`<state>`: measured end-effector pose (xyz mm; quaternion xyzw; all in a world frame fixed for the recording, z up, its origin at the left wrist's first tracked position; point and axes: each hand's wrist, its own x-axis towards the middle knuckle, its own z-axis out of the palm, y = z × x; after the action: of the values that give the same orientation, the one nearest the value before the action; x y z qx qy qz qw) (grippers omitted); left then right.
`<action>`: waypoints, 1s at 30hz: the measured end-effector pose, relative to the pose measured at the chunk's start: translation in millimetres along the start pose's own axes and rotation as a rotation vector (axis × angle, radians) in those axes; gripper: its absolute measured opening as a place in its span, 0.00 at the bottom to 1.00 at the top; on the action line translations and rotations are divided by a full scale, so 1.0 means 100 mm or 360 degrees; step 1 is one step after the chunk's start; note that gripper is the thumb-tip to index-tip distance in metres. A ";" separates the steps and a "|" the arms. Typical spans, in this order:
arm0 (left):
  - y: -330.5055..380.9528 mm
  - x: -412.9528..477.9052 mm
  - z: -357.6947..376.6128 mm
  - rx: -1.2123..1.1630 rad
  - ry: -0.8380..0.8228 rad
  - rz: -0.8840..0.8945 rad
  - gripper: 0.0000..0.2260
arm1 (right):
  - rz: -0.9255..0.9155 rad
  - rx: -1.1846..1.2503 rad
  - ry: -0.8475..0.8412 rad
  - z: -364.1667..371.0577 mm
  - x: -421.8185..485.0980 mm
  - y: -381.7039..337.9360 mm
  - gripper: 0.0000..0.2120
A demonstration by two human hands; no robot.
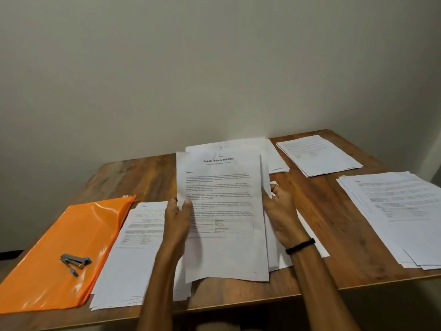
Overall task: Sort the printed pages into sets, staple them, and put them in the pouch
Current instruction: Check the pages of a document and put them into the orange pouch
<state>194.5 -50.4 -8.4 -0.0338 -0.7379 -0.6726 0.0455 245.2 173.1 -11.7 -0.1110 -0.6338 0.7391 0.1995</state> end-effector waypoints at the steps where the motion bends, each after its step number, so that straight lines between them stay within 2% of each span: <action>1: 0.00 0.00 0.01 -0.0003 0.0048 0.0021 0.13 | 0.0004 0.0023 -0.0035 0.00 -0.02 -0.01 0.17; 3: 0.00 -0.02 0.04 -0.0007 0.0115 0.0073 0.13 | 0.0010 0.0019 -0.0079 -0.02 -0.06 -0.06 0.19; 9: 0.14 -0.05 0.11 -0.0111 0.0200 0.0269 0.17 | -0.0309 -0.0174 -0.0157 0.02 -0.10 -0.15 0.14; 14: 0.36 0.01 0.16 0.0016 0.0202 0.0476 0.15 | -0.0517 -0.0261 -0.0144 0.04 -0.01 -0.30 0.09; 19: 0.05 0.05 0.14 0.0136 0.0138 0.0422 0.16 | -0.0413 -0.0509 -0.0106 0.02 -0.03 -0.05 0.09; 26: -0.04 -0.02 0.21 0.0210 0.0259 0.0370 0.09 | -0.0420 -0.0657 -0.0054 0.01 -0.01 0.01 0.11; 28: 0.06 0.00 0.24 0.0189 0.0291 0.0385 0.07 | -0.0429 -0.0685 0.0010 -0.01 0.04 -0.09 0.09; 30: 0.23 0.03 0.29 0.0167 0.0299 0.0423 0.08 | -0.0471 -0.0720 0.0186 -0.07 0.14 -0.24 0.08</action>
<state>193.2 -19.8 12.3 -0.0657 -0.7535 -0.6215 0.2043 238.9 188.0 11.9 -0.1015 -0.7794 0.5338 0.3118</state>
